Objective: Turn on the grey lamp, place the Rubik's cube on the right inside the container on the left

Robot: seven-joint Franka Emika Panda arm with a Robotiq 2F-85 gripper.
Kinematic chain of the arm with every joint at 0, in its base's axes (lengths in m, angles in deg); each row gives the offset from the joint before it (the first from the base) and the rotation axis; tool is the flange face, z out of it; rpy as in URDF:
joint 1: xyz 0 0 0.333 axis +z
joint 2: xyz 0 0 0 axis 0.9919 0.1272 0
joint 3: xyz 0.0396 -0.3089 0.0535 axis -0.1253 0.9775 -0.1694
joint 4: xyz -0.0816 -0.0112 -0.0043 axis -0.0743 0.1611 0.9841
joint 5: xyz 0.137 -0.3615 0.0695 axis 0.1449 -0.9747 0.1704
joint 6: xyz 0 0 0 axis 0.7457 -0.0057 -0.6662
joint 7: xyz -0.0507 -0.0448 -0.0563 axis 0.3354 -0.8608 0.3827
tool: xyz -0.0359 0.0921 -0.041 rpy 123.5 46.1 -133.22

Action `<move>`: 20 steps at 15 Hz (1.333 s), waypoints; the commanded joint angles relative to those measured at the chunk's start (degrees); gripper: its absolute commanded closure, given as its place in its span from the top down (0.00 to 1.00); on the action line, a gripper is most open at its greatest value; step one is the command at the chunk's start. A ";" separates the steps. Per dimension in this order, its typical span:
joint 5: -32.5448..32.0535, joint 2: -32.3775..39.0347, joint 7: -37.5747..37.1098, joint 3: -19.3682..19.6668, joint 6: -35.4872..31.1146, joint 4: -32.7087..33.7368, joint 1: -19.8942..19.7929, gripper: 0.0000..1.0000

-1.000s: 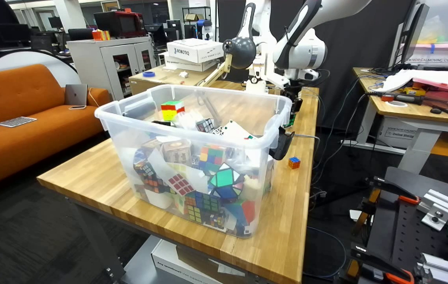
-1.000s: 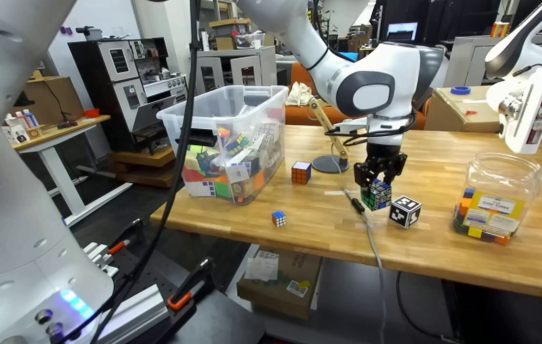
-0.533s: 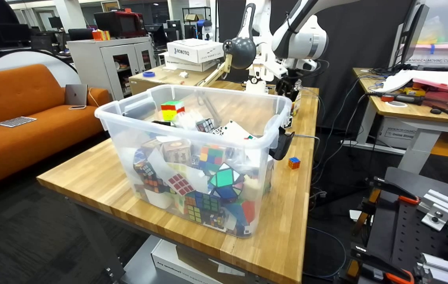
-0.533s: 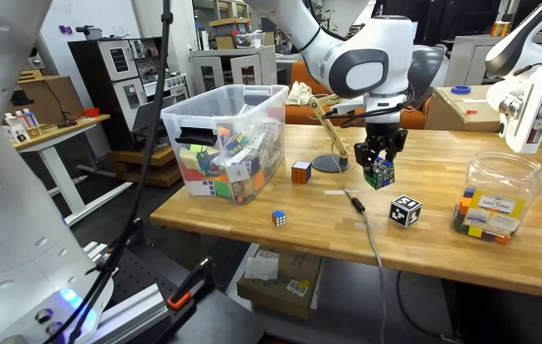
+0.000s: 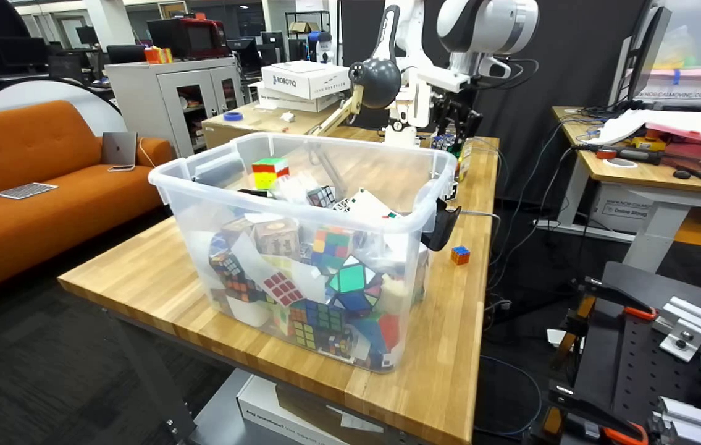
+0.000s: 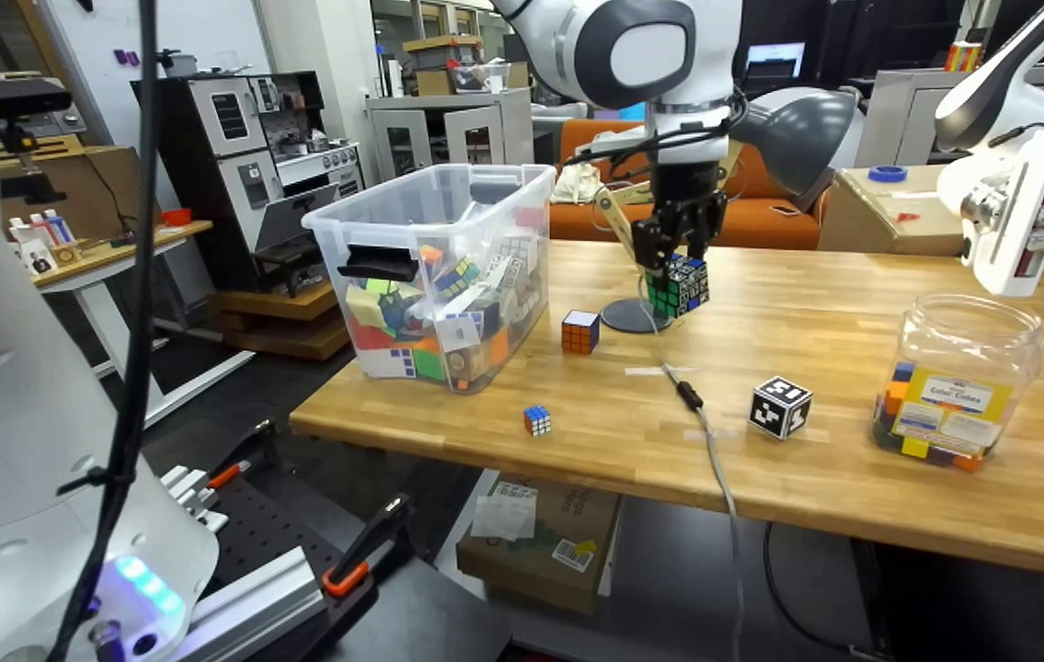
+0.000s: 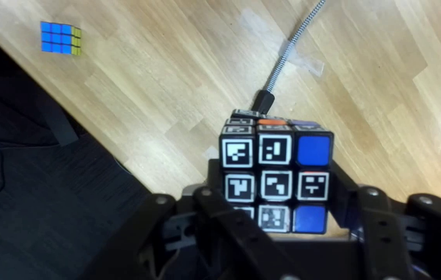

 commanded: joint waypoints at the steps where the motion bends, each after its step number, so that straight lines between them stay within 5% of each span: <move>1: -4.88 -9.03 2.72 0.21 1.27 -6.72 1.32 0.38; 9: -7.18 -20.85 11.70 -4.08 0.51 -12.89 2.81 0.38; 13: -6.88 -20.94 12.33 -5.82 1.52 -12.30 3.08 0.38; 14: -6.87 -21.04 12.40 -6.07 1.52 -12.45 3.21 0.63; 19: -6.88 -20.71 12.35 -5.88 1.48 -12.43 3.04 0.63; 20: -6.88 -20.72 12.35 -5.88 1.48 -12.43 3.04 0.38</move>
